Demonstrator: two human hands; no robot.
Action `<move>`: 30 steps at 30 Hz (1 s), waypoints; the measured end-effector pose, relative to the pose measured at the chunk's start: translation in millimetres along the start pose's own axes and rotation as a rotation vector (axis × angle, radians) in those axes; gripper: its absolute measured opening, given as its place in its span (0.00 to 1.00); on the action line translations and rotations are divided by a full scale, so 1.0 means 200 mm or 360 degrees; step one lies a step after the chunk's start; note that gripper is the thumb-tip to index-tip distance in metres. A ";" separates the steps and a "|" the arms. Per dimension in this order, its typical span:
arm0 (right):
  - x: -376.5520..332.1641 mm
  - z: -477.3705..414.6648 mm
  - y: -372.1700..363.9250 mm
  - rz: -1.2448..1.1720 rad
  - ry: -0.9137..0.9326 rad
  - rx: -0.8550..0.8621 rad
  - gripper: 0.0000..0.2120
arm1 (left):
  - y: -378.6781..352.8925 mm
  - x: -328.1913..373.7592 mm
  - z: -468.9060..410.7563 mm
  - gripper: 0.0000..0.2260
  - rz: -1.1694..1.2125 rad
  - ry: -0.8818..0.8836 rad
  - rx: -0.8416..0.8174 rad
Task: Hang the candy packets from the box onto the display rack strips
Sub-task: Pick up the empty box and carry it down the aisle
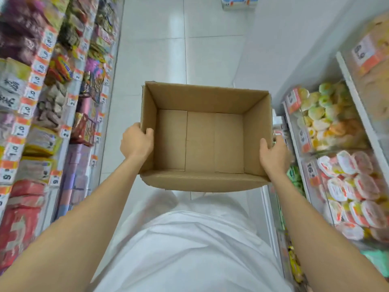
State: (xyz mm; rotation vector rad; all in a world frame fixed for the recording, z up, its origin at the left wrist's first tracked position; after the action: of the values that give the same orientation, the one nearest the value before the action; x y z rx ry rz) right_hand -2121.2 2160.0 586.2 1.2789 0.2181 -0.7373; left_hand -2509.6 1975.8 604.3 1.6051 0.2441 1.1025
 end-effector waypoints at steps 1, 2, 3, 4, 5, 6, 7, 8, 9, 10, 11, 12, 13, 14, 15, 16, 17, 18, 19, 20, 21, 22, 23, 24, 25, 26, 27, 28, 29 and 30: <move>-0.10 -0.10 -0.04 0.0006 -0.0008 -0.0013 0.16 | -0.01 0.04 -0.14 0.11 -0.0012 -0.0003 -0.0004; -0.21 -0.19 -0.07 0.0013 -0.0027 -0.0020 0.16 | -0.03 0.08 -0.28 0.11 -0.0033 -0.0014 -0.0007; -0.30 -0.28 -0.12 0.0028 -0.0047 -0.0023 0.16 | -0.06 0.12 -0.43 0.11 -0.0059 -0.0021 -0.0017; -0.39 -0.37 -0.17 0.0033 -0.0072 -0.0015 0.16 | -0.10 0.15 -0.59 0.11 -0.0082 -0.0030 -0.0035; -0.48 -0.46 -0.22 0.0022 -0.0092 0.0010 0.15 | -0.14 0.18 -0.75 0.11 -0.0093 -0.0045 -0.0058; -0.56 -0.54 -0.28 0.0008 -0.0115 0.0037 0.14 | -0.19 0.21 -0.92 0.11 -0.0101 -0.0072 -0.0080; -0.63 -0.62 -0.33 -0.0004 -0.0150 0.0061 0.14 | -0.24 0.25 -1.09 0.11 -0.0103 -0.0102 -0.0107; -0.71 -0.69 -0.39 -0.0015 -0.0208 0.0095 0.13 | -0.28 0.29 -1.27 0.10 -0.0098 -0.0139 -0.0147; -0.77 -0.76 -0.44 -0.0023 -0.0274 0.0143 0.13 | -0.33 0.35 -1.44 0.10 -0.0104 -0.0185 -0.0196; -0.83 -0.81 -0.48 -0.0024 -0.0347 0.0194 0.13 | -0.37 0.41 -1.61 0.10 -0.0141 -0.0229 -0.0244; -0.88 -0.85 -0.52 -0.0027 -0.0416 0.0239 0.13 | -0.39 0.46 -1.76 0.09 -0.0179 -0.0268 -0.0284; -0.92 -0.88 -0.55 -0.0051 -0.0482 0.0282 0.13 | -0.43 0.53 -1.91 0.09 -0.0200 -0.0318 -0.0322; -0.95 -0.92 -0.58 -0.0095 -0.0549 0.0316 0.13 | -0.47 0.60 -2.04 0.09 -0.0209 -0.0370 -0.0367; -0.98 -0.94 -0.60 -0.0141 -0.0613 0.0352 0.14 | -0.50 0.68 -2.16 0.09 -0.0217 -0.0420 -0.0418; -0.98 -0.96 -0.63 -0.0183 -0.0692 0.0390 0.14 | -0.54 0.76 -2.27 0.08 -0.0214 -0.0479 -0.0479; -0.99 -0.97 -0.65 -0.0226 -0.0770 0.0428 0.15 | -0.59 0.85 -2.36 0.08 -0.0201 -0.0544 -0.0545; -0.98 -0.98 -0.68 -0.0256 -0.0850 0.0466 0.15 | -0.65 0.94 -2.45 0.08 -0.0196 -0.0612 -0.0605; -0.98 -0.99 -0.72 -0.0291 -0.0934 0.0502 0.15 | -0.71 1.03 -2.53 0.08 -0.0205 -0.0685 -0.0655; -0.97 -1.00 -0.77 -0.0345 -0.1019 0.0536 0.15 | -0.79 1.11 -2.61 0.08 -0.0224 -0.0766 -0.0697; -0.96 -1.01 -0.82 -0.0403 -0.1103 0.0571 0.14 | -0.88 1.18 -2.68 0.08 -0.0254 -0.0853 -0.0736; -0.94 -1.04 -0.89 -0.0440 -0.1182 0.0602 0.14 | -0.98 1.24 -2.75 0.08 -0.0296 -0.0944 -0.0770; -0.93 -1.06 -0.96 -0.0470 -0.1262 0.0615 0.14 | -1.07 1.29 -2.80 0.08 -0.0344 -0.1021 -0.0800; -0.91 -1.09 -1.03 -0.0511 -0.1342 0.0615 0.13 | -1.18 1.33 -2.85 0.07 -0.0391 -0.1083 -0.0825; -0.90 -1.14 -1.11 -0.0549 -0.1418 0.0612 0.13 | -1.29 1.38 -2.90 0.07 -0.0442 -0.1132 -0.0846; -0.89 -1.19 -1.19 -0.0561 -0.1504 0.0606 0.13 | -1.39 1.41 -2.95 0.08 -0.0509 -0.1163 -0.0868; -0.88 -1.23 -1.27 -0.0553 -0.1601 0.0598 0.13 | -1.50 1.43 -2.98 0.09 -0.0573 -0.1185 -0.0900; -0.86 -1.27 -1.35 -0.0558 -0.1680 0.0584 0.13 | -1.61 1.44 -3.02 0.10 -0.0614 -0.1197 -0.0940; -0.84 -1.32 -1.42 -0.0569 -0.1737 0.0565 0.13 | -1.74 1.45 -3.05 0.11 -0.0634 -0.1200 -0.0988; -0.82 -1.37 -1.51 -0.0566 -0.1796 0.0555 0.12 | -1.86 1.45 -3.08 0.11 -0.0651 -0.1193 -0.1043; -0.80 -1.42 -1.59 -0.0564 -0.1850 0.0556 0.12 | -1.99 1.43 -3.13 0.10 -0.0660 -0.1187 -0.1091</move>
State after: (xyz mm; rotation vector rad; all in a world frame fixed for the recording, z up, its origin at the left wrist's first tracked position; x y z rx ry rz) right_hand -2365.5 2449.9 335.0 0.9461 -0.6716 -1.7553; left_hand -2672.4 2720.3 380.5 1.1574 -0.2701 0.1738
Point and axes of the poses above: each hand's wrist, its own z-axis away from the middle knuckle, its own y-axis out of the back of the hand, x = y × z, the point moved 4 cm from there along -z, towards the middle knuckle, and after that the axes turned 14 degrees about -y, right-handed, at the moved point
